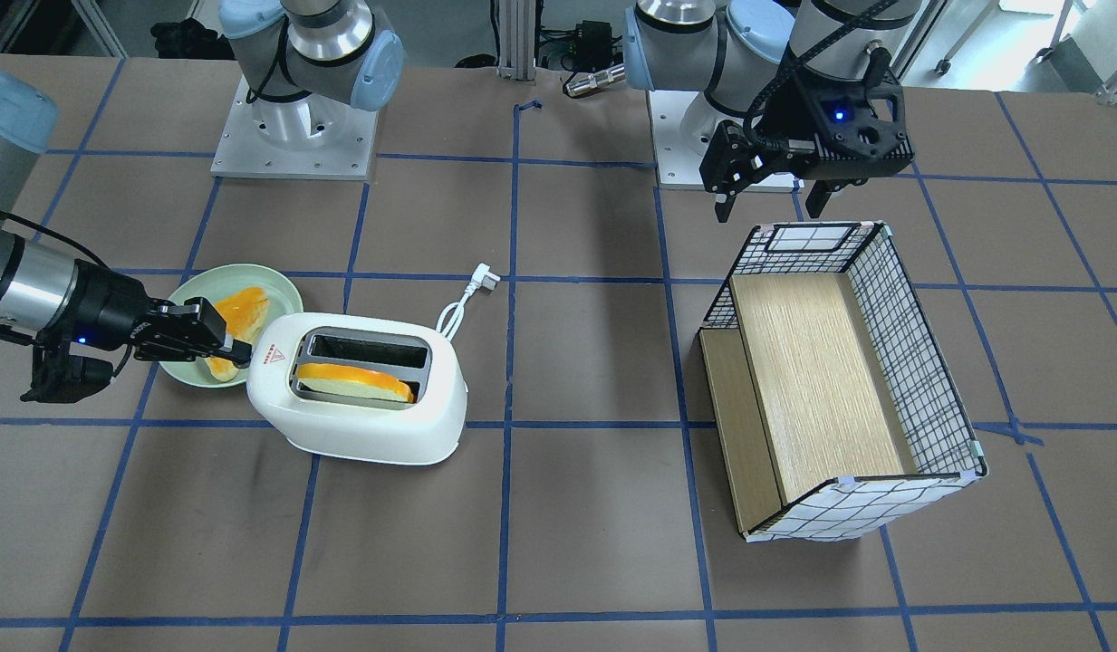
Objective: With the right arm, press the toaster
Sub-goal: 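Position the right gripper on top of the toaster lever, then press the toaster lever down with the right gripper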
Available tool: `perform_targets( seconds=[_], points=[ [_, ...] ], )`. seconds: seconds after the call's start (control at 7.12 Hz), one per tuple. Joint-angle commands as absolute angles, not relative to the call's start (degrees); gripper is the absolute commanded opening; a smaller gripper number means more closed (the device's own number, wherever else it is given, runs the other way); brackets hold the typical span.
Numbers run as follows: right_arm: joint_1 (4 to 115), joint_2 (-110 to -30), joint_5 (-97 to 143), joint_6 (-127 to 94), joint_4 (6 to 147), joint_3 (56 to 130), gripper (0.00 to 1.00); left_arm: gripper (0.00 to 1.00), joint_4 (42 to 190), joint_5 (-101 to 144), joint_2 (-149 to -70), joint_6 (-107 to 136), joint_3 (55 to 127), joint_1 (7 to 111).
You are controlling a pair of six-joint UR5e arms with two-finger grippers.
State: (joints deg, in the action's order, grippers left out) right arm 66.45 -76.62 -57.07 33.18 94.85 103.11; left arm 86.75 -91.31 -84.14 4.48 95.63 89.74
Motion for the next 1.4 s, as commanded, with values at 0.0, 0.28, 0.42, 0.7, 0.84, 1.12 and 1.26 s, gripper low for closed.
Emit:
perform_targets(
  seconds=[0.0, 0.28, 0.42, 0.7, 0.84, 1.12, 1.26],
  points=[
    [66.4, -76.5, -57.1, 33.2, 95.3, 103.4, 0.0, 1.0, 86.7, -91.3, -84.1, 4.5, 95.6, 89.7],
    [66.4, -76.5, -57.8, 30.8, 96.0, 103.5, 0.0, 1.0, 86.7, -91.3, -84.1, 4.5, 95.6, 89.7],
    [66.4, -75.6, -58.1, 30.6, 97.1, 103.7, 0.0, 1.0, 86.7, -91.3, -84.1, 4.5, 95.6, 89.7],
    [66.4, -74.6, -58.4, 30.7, 98.8, 104.1, 0.0, 1.0, 86.7, -91.3, -84.1, 4.5, 95.6, 89.7],
    [66.4, -74.5, -58.4, 30.6, 98.9, 104.1, 0.0, 1.0, 86.7, -91.3, -84.1, 4.5, 95.6, 89.7],
    [66.4, -73.7, -58.4, 30.2, 98.9, 104.2, 0.0, 1.0, 86.7, -91.3, -84.2, 4.5, 95.6, 89.7],
    [66.4, -73.5, -58.5, 30.2, 98.9, 104.2, 0.0, 1.0, 86.7, -91.3, -84.1, 4.5, 95.6, 89.7]
  ],
)
